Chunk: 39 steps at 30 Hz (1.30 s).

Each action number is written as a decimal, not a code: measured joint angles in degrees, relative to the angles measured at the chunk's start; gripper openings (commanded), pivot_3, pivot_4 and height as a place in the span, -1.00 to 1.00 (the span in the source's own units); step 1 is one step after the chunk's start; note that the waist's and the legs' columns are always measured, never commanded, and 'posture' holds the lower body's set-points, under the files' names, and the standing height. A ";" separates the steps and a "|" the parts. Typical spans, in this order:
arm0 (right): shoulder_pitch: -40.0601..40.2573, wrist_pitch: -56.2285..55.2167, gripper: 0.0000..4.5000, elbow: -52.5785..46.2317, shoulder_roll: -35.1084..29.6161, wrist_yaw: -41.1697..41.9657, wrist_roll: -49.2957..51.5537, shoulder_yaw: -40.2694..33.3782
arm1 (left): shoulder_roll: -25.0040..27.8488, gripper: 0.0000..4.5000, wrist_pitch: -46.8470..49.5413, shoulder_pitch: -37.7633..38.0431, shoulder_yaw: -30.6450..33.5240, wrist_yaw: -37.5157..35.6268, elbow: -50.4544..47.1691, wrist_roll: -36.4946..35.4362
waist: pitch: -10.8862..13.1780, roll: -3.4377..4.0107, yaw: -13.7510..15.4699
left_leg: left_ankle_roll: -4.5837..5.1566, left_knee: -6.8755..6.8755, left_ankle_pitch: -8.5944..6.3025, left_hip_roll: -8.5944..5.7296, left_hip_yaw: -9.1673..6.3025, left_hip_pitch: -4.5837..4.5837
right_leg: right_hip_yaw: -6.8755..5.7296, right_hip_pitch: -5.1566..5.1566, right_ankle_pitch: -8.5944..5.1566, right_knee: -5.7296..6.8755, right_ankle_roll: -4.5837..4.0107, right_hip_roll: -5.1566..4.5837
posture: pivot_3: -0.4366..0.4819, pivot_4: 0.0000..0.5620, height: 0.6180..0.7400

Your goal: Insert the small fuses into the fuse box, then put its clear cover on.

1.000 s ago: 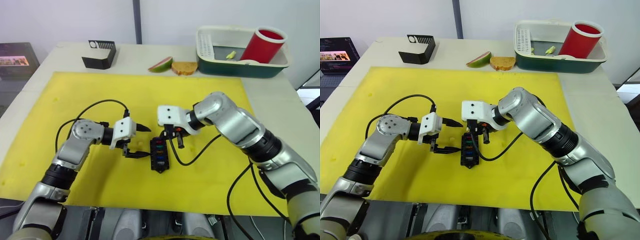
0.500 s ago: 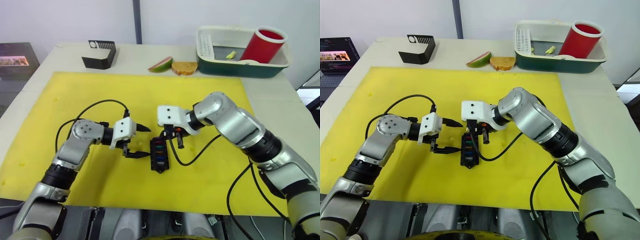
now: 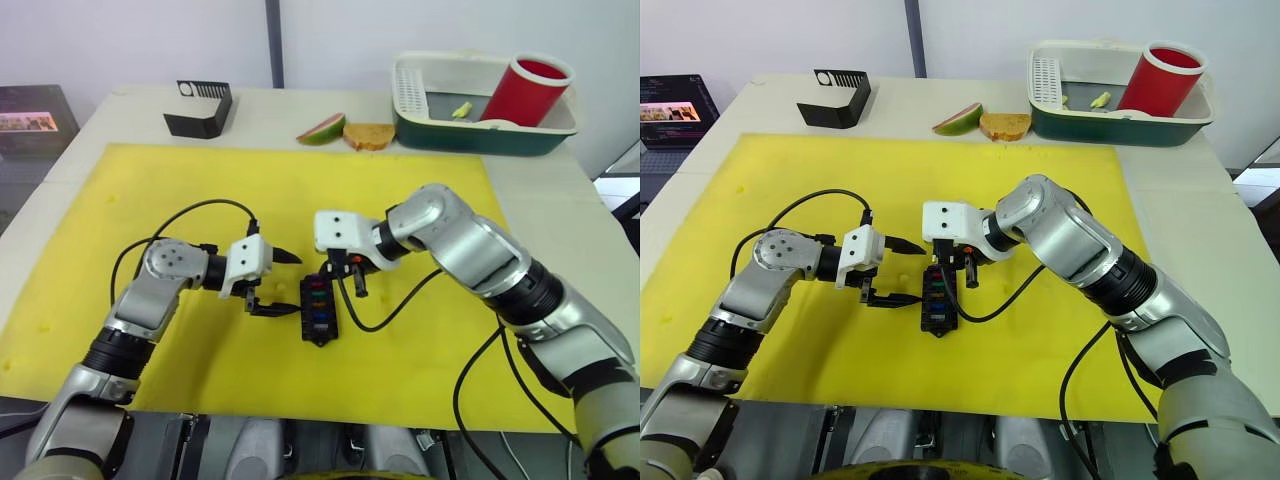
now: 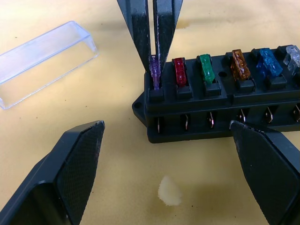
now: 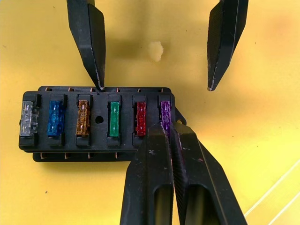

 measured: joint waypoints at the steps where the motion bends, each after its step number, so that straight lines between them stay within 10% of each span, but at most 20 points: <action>1: 0.00 0.09 -0.71 0.00 0.00 -0.07 0.00 0.00 | -0.01 1.00 0.00 0.00 0.00 0.00 0.00 0.00 | 0.00 0.00 0.00 | 0.00 0.00 0.00 0.00 0.00 0.00 | 0.00 0.00 0.00 0.00 0.00 0.00 | -0.05 -0.47 1.00; 39: -1.31 2.90 -0.71 0.77 0.83 0.40 4.61 -2.98 | -0.68 1.00 -1.12 -0.07 -0.03 0.14 0.86 0.26 | 0.00 0.00 -0.01 | 0.00 0.00 0.00 0.00 0.00 0.00 | 0.00 0.00 0.00 0.01 0.00 -0.01 | -0.05 -0.47 1.00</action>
